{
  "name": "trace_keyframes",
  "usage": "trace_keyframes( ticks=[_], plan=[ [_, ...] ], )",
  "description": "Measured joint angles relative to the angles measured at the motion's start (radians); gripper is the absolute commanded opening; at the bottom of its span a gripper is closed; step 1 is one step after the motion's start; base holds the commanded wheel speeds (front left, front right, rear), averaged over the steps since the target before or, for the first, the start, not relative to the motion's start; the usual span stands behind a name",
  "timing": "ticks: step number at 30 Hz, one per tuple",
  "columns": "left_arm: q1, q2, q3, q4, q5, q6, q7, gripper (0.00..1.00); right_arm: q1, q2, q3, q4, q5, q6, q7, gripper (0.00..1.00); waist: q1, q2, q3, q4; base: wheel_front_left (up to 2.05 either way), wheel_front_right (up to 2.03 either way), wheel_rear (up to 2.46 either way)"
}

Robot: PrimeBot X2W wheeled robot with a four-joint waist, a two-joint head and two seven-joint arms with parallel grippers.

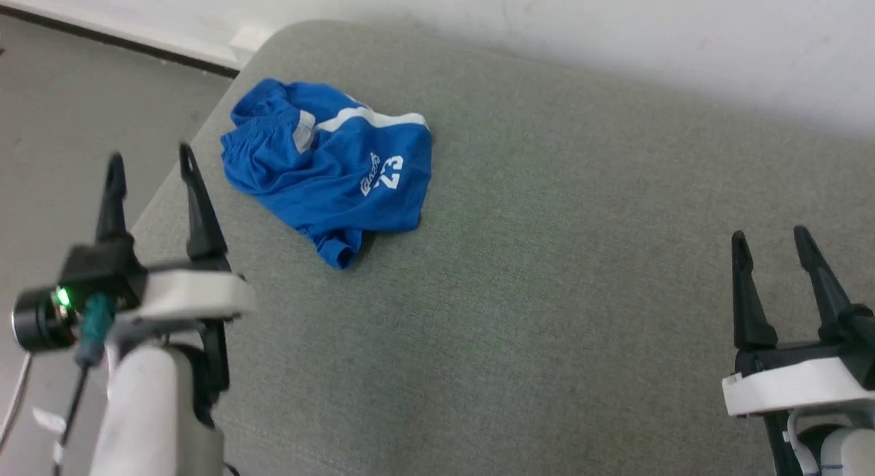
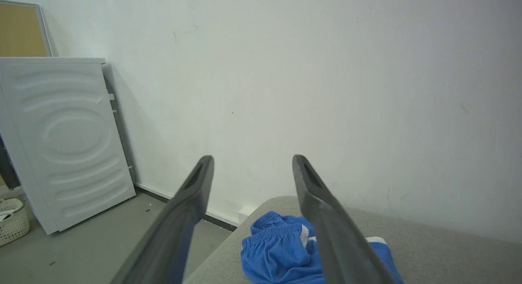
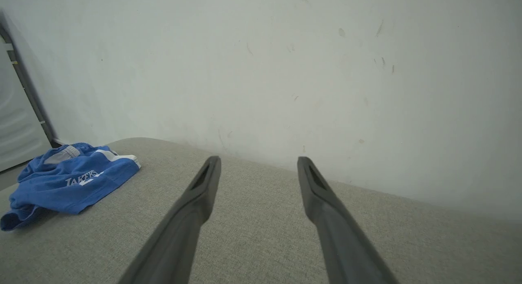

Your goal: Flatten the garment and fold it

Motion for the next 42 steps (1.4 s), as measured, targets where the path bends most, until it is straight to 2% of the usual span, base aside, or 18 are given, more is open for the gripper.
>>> trace_keyframes(
  ticks=[7,11,16,21,29,35,38,39,42],
  plan=[
    [-0.229,0.068,-0.001,0.234,-0.051,-0.127,-0.002,1.00,-0.040,0.001,-0.014,-0.045,-0.033,0.000,-0.012,1.00,0.0000,0.0000,0.084,-0.007,0.00,0.00,0.00],
    [-0.392,0.113,-0.025,0.395,-0.081,-0.207,0.105,1.00,-0.079,-0.001,-0.027,-0.065,-0.044,0.000,-0.021,1.00,0.0001,0.0000,0.141,-0.015,0.00,0.00,0.00],
    [-0.574,0.176,-0.062,0.564,-0.119,-0.262,0.286,1.00,-0.121,-0.005,-0.023,-0.082,-0.051,0.000,-0.030,1.00,0.0001,0.0000,0.214,-0.033,0.00,0.00,0.00],
    [-0.694,0.215,-0.122,0.702,-0.183,-0.281,0.492,1.00,-0.152,-0.011,-0.017,-0.104,-0.052,0.000,-0.044,1.00,0.0001,0.0000,0.283,-0.061,0.00,0.00,0.00],
    [-0.790,0.292,-0.297,0.803,-0.330,-0.291,0.778,1.00,-0.202,-0.021,-0.019,-0.130,-0.052,0.000,-0.058,1.00,0.0001,0.0000,0.385,-0.110,0.00,0.00,0.00],
    [-0.841,0.358,-0.412,0.843,-0.417,-0.298,0.927,1.00,-0.219,-0.021,-0.012,-0.131,-0.052,0.000,-0.071,1.00,-0.0003,0.0000,0.447,-0.138,0.00,0.00,0.00],
    [-0.866,0.388,-0.451,0.856,-0.453,-0.300,0.946,1.00,-0.220,-0.020,-0.010,-0.128,-0.052,0.000,-0.077,1.00,-0.0003,0.0000,0.464,-0.148,0.00,0.00,0.00],
    [-0.871,0.395,-0.461,0.859,-0.462,-0.300,0.946,0.02,-0.220,-0.019,-0.008,-0.126,-0.052,0.000,-0.079,1.00,-0.0002,0.0000,0.465,-0.151,0.00,0.00,0.00],
    [-0.874,0.410,-0.500,0.857,-0.470,-0.306,0.915,0.00,-0.219,-0.016,-0.008,-0.119,-0.052,0.000,-0.079,1.00,-0.0001,0.0000,0.453,-0.154,0.00,0.00,0.00]
  ],
)
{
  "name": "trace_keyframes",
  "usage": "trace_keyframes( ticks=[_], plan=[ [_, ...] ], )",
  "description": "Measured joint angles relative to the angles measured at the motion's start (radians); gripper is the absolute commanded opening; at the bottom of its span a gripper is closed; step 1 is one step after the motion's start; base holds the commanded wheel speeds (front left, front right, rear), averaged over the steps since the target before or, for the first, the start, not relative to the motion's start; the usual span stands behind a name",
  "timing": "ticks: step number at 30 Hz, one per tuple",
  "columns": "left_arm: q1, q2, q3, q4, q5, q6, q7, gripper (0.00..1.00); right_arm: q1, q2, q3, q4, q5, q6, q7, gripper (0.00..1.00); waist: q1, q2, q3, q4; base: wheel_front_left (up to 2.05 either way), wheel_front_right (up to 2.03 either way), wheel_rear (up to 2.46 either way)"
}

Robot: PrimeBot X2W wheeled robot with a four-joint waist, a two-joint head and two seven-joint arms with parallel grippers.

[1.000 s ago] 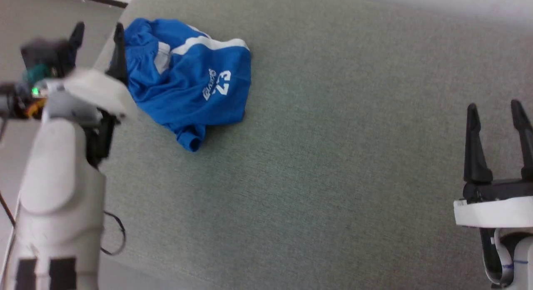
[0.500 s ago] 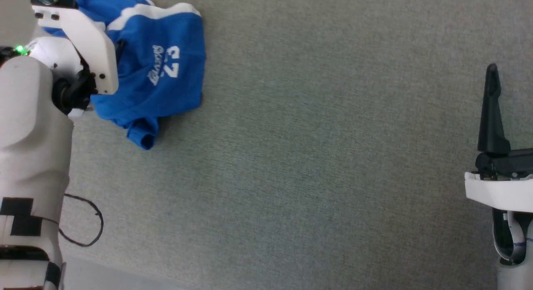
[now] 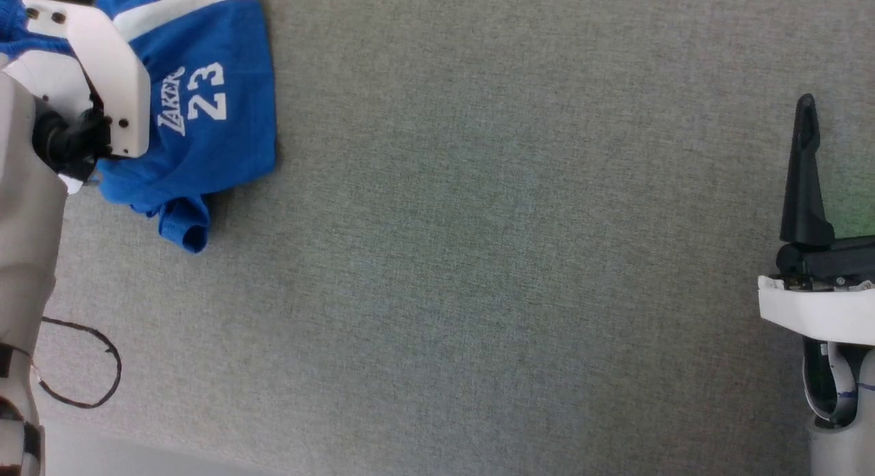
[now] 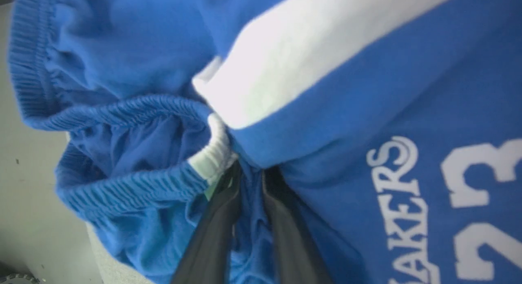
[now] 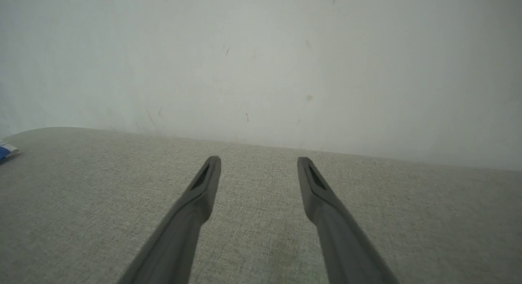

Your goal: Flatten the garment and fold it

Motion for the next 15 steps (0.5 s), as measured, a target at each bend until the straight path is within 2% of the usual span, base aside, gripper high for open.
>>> trace_keyframes(
  ticks=[8,15],
  plan=[
    [-0.024,0.054,-0.118,-0.069,0.031,0.000,-0.170,0.00,0.046,0.014,-0.009,0.028,0.002,0.000,0.000,1.00,0.0000,0.0000,-0.108,-0.007,0.00,0.00,0.00],
    [-0.097,0.060,-0.253,-0.201,0.019,-0.001,-0.289,0.00,0.096,0.018,-0.025,0.052,0.063,0.000,-0.001,1.00,-0.0001,0.0000,-0.246,-0.011,0.00,0.00,0.00]
  ],
)
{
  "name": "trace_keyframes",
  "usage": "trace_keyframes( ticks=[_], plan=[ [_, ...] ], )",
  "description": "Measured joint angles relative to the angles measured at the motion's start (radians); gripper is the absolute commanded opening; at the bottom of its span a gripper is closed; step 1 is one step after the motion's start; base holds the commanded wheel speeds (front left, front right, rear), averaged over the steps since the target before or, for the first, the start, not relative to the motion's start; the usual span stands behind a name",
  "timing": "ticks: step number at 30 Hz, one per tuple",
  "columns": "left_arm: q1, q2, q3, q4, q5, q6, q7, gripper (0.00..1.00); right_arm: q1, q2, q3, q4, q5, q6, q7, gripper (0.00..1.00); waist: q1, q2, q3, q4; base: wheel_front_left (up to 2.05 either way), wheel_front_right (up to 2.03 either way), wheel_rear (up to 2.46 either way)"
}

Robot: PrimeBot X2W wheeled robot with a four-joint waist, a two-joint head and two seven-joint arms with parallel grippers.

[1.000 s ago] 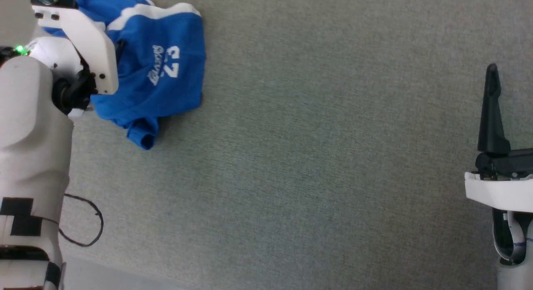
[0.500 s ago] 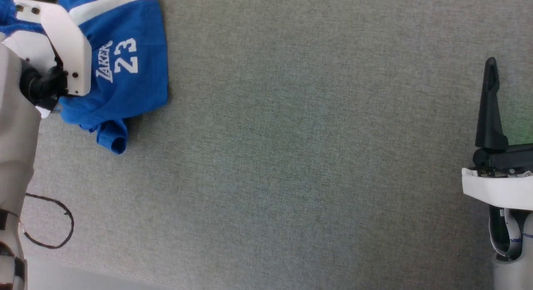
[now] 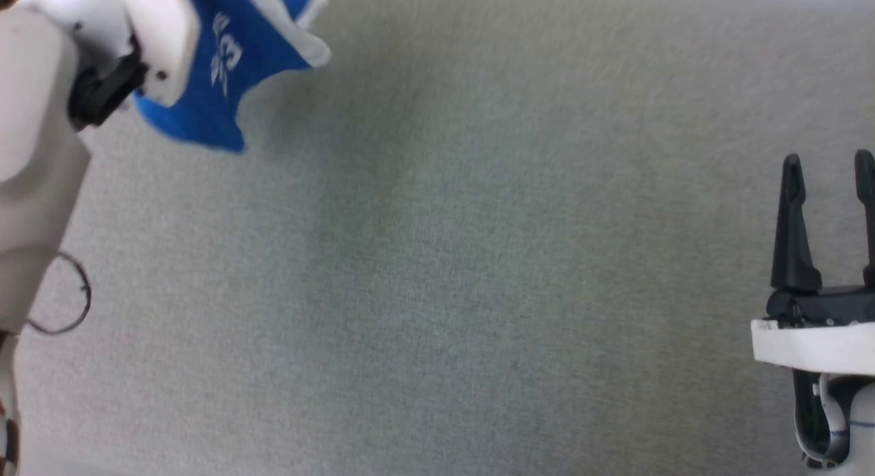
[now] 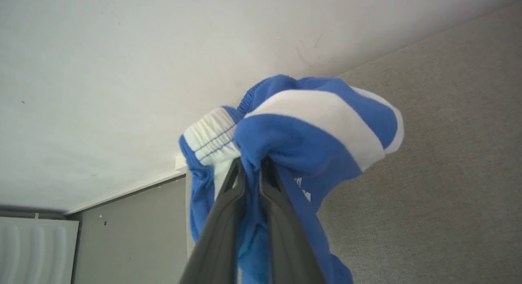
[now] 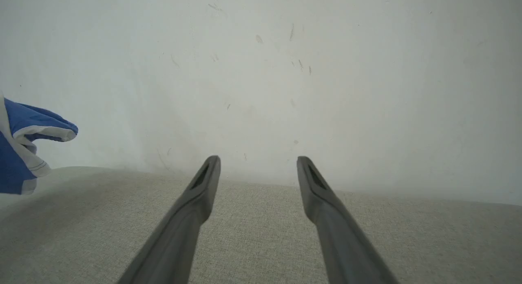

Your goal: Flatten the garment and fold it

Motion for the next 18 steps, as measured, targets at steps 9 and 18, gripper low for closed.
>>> trace_keyframes(
  ticks=[9,18],
  plan=[
    [-0.051,-0.070,-0.152,-0.146,-0.053,0.000,-0.106,0.00,0.034,0.000,-0.003,0.017,0.056,0.000,0.000,1.00,-0.0001,0.0001,-0.118,-0.088,0.00,0.00,0.00],
    [-0.025,-0.228,-0.305,-0.176,-0.111,0.000,-0.174,0.00,0.037,0.000,-0.014,0.033,0.091,0.000,0.000,1.00,0.0001,0.0000,-0.149,-0.254,0.00,0.00,0.00]
  ],
)
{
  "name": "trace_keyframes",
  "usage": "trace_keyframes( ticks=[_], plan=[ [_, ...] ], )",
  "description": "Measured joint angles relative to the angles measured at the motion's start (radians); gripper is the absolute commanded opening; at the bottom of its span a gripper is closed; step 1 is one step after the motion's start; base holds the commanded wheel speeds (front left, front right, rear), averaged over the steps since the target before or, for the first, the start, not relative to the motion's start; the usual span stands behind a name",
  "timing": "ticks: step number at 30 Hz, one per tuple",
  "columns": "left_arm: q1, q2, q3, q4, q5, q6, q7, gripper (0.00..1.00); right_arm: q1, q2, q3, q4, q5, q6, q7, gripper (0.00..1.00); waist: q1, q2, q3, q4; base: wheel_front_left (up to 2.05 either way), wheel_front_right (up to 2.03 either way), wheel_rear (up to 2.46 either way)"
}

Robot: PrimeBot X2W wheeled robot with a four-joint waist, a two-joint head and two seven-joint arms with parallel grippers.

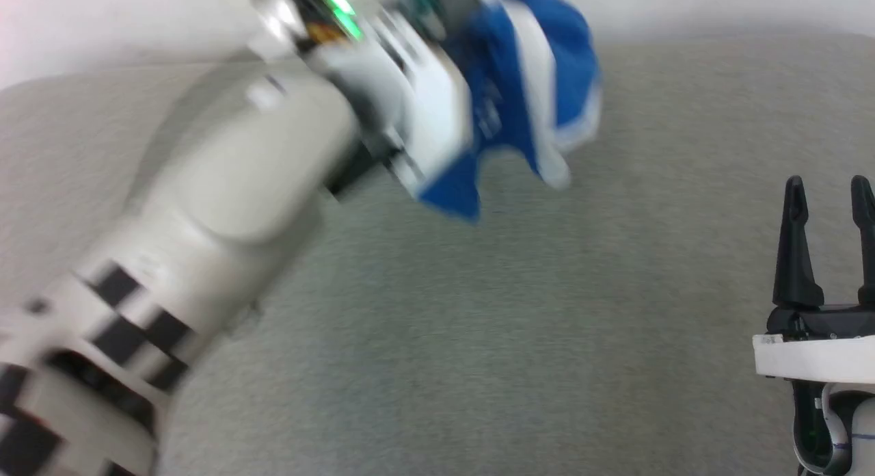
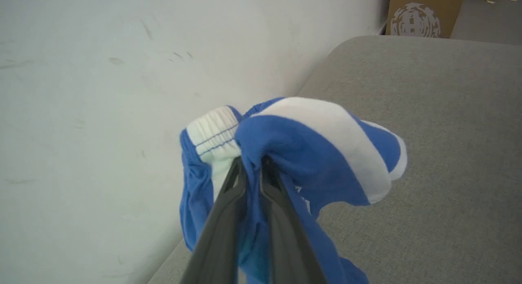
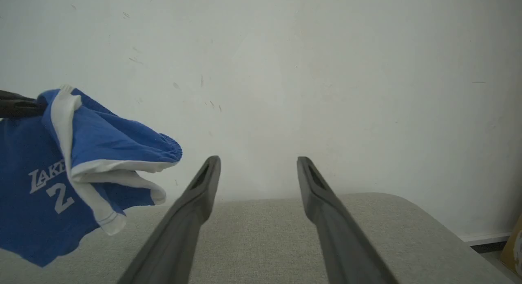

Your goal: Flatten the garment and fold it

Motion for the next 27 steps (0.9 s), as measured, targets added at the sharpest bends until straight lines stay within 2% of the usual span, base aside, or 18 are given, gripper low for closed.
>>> trace_keyframes(
  ticks=[7,10,15,16,17,22,24,27],
  plan=[
    [0.185,-0.118,-0.230,0.094,-0.066,0.000,-0.021,0.00,0.000,0.000,-0.004,0.004,0.010,0.000,0.000,1.00,0.0000,0.0000,0.006,-0.109,0.00,0.00,0.00],
    [0.254,-0.148,-0.263,0.119,-0.078,0.000,-0.023,0.00,-0.001,0.000,-0.010,0.004,0.010,0.000,0.000,1.00,0.0000,0.0000,0.013,-0.136,0.00,0.00,0.00],
    [0.375,-0.171,-0.268,0.081,-0.011,0.000,0.077,0.00,0.000,0.000,-0.014,0.007,0.004,0.000,0.000,1.00,0.0001,0.0000,0.024,-0.134,0.00,0.00,0.00],
    [0.383,-0.171,-0.267,0.074,-0.003,0.000,0.075,0.35,0.000,0.000,-0.016,0.008,0.004,0.000,0.000,1.00,0.0000,0.0000,0.023,-0.129,0.00,0.00,0.00],
    [0.384,-0.171,-0.267,0.072,-0.002,0.000,0.060,1.00,0.000,0.000,-0.016,0.008,0.004,0.000,0.000,1.00,0.0000,0.0000,0.021,-0.124,0.00,0.00,0.00],
    [0.375,-0.159,-0.264,0.093,-0.026,0.000,-0.096,1.00,0.022,0.000,-0.013,0.013,-0.002,0.000,0.000,1.00,0.0000,0.0000,-0.011,-0.096,0.00,0.00,0.00],
    [0.361,-0.152,-0.230,0.094,-0.028,0.002,-0.177,1.00,0.037,0.000,-0.016,0.014,-0.003,0.000,0.000,1.00,0.0000,0.0000,-0.030,-0.086,0.00,0.00,0.00],
    [0.349,-0.136,-0.151,0.072,-0.044,0.048,-0.311,1.00,0.059,0.000,-0.016,0.017,-0.004,0.000,0.000,1.00,0.0000,0.0000,-0.063,-0.072,0.00,0.00,0.00]
  ],
)
